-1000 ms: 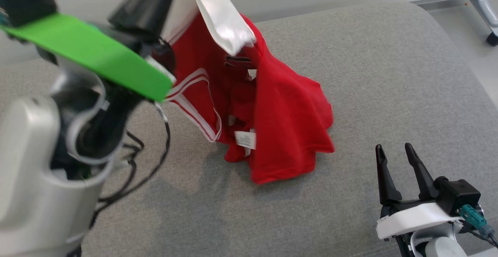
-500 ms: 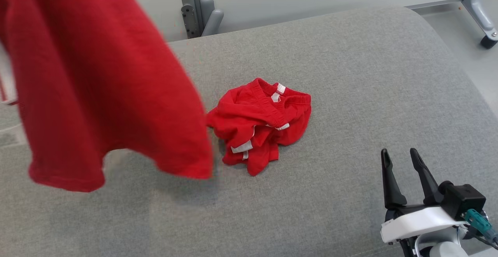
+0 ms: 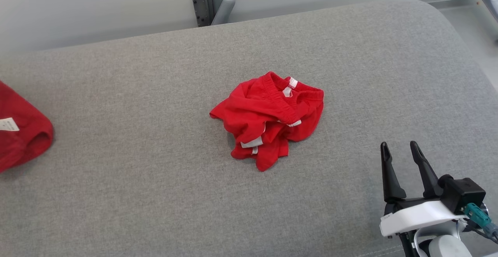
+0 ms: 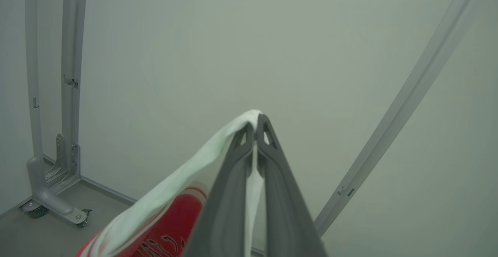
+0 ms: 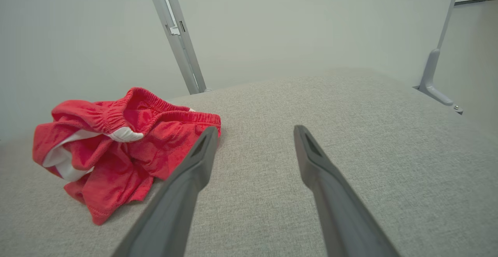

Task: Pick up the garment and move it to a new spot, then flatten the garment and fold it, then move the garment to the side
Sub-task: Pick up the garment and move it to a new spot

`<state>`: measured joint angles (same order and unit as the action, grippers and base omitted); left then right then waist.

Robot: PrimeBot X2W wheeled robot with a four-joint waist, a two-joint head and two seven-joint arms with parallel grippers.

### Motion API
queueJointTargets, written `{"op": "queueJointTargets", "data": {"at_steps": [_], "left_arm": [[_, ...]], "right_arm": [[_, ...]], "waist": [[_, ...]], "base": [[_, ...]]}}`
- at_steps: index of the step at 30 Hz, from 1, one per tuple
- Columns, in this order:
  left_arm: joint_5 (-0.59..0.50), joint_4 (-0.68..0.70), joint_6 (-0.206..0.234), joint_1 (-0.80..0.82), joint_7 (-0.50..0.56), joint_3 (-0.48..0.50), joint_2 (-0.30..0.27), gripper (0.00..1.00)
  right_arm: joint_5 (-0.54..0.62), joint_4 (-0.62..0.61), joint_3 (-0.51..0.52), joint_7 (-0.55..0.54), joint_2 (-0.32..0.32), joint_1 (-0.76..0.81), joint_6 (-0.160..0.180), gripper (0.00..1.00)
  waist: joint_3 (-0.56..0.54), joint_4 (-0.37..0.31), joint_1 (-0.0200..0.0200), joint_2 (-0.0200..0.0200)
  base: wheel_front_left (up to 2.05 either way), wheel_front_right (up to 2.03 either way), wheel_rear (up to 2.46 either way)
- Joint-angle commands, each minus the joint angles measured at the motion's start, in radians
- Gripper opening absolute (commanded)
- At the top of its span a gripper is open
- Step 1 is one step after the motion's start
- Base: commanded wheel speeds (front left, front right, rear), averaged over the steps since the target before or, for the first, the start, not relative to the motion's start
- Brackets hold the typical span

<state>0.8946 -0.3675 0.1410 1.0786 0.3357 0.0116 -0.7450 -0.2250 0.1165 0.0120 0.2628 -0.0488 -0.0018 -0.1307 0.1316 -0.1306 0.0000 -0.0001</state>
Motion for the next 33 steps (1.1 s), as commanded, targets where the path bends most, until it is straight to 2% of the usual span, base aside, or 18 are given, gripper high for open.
{"op": "queueJointTargets", "data": {"at_steps": [1, 3, 8, 10, 15, 19, 20, 21, 22, 24, 27, 30, 33], "left_arm": [[0.013, -0.054, -0.021, -0.067, -0.018, 0.001, 0.007, 0.00], [0.014, -0.079, -0.026, -0.090, -0.032, 0.002, 0.015, 0.00], [0.019, -0.209, -0.037, -0.226, -0.112, 0.010, 0.079, 0.00], [0.027, -0.254, -0.033, -0.281, -0.158, 0.014, 0.122, 0.00], [0.075, -0.373, -0.068, -0.408, -0.298, 0.068, 0.206, 0.00], [0.078, -0.416, -0.089, -0.434, -0.365, 0.079, 0.222, 0.00], [0.074, -0.428, -0.088, -0.436, -0.373, 0.079, 0.221, 0.30], [0.072, -0.441, -0.089, -0.438, -0.373, 0.076, 0.224, 0.69], [0.079, -0.456, -0.088, -0.439, -0.364, 0.075, 0.231, 1.00], [0.064, -0.471, -0.094, -0.438, -0.359, 0.061, 0.229, 1.00], [0.034, -0.461, -0.100, -0.430, -0.417, 0.048, 0.220, 1.00], [-0.032, -0.413, -0.122, -0.458, -0.497, 0.001, 0.222, 1.00], [-0.109, -0.322, -0.125, -0.500, -0.552, -0.064, 0.241, 1.00]], "right_arm": [[0.012, -0.002, -0.004, 0.003, -0.003, -0.018, 0.000, 1.00], [0.013, -0.002, -0.005, 0.003, -0.003, -0.026, 0.000, 1.00], [0.017, 0.001, -0.017, 0.003, -0.003, -0.050, 0.000, 1.00], [0.019, 0.005, -0.025, 0.003, -0.003, -0.055, 0.000, 1.00], [0.018, 0.014, -0.047, 0.003, -0.003, -0.069, 0.000, 1.00], [0.031, 0.019, -0.037, 0.003, -0.003, -0.063, 0.000, 1.00], [0.034, 0.020, -0.035, 0.003, -0.003, -0.062, 0.000, 1.00], [0.037, 0.021, -0.033, 0.003, -0.003, -0.060, 0.000, 1.00], [0.037, 0.022, -0.029, 0.003, -0.003, -0.056, 0.000, 1.00], [0.043, 0.021, -0.023, 0.003, -0.003, -0.049, 0.000, 1.00], [0.044, 0.011, -0.018, 0.003, -0.003, -0.039, 0.000, 1.00], [0.046, -0.013, -0.019, 0.003, -0.003, -0.024, 0.000, 1.00], [0.059, -0.047, -0.006, 0.003, -0.003, -0.008, 0.000, 1.00]], "waist": [[0.019, 0.014, 0.0000, 0.0001], [0.025, 0.016, 0.0000, 0.0001], [0.053, 0.020, 0.0000, 0.0001], [0.062, 0.018, 0.0000, 0.0001], [0.083, -0.005, 0.0000, 0.0001], [0.086, -0.009, 0.0000, 0.0001], [0.085, -0.009, 0.0000, 0.0001], [0.082, -0.008, 0.0000, 0.0001], [0.076, -0.007, 0.0000, 0.0001], [0.064, -0.004, 0.0000, 0.0001], [0.043, 0.001, 0.0000, 0.0001], [0.018, 0.005, 0.0000, 0.0001], [-0.009, 0.021, 0.0000, 0.0001]], "base": [[0.00, 0.00, 0.00], [0.00, 0.00, 0.00], [0.00, 0.00, 0.00], [0.00, 0.00, 0.00], [0.00, 0.00, 0.00], [0.00, 0.00, 0.00], [0.00, 0.00, 0.00], [0.00, 0.00, 0.00], [0.00, 0.00, 0.00], [0.00, 0.00, 0.00], [0.00, 0.00, 0.00], [0.00, 0.00, 0.00], [0.00, 0.00, 0.00]]}}
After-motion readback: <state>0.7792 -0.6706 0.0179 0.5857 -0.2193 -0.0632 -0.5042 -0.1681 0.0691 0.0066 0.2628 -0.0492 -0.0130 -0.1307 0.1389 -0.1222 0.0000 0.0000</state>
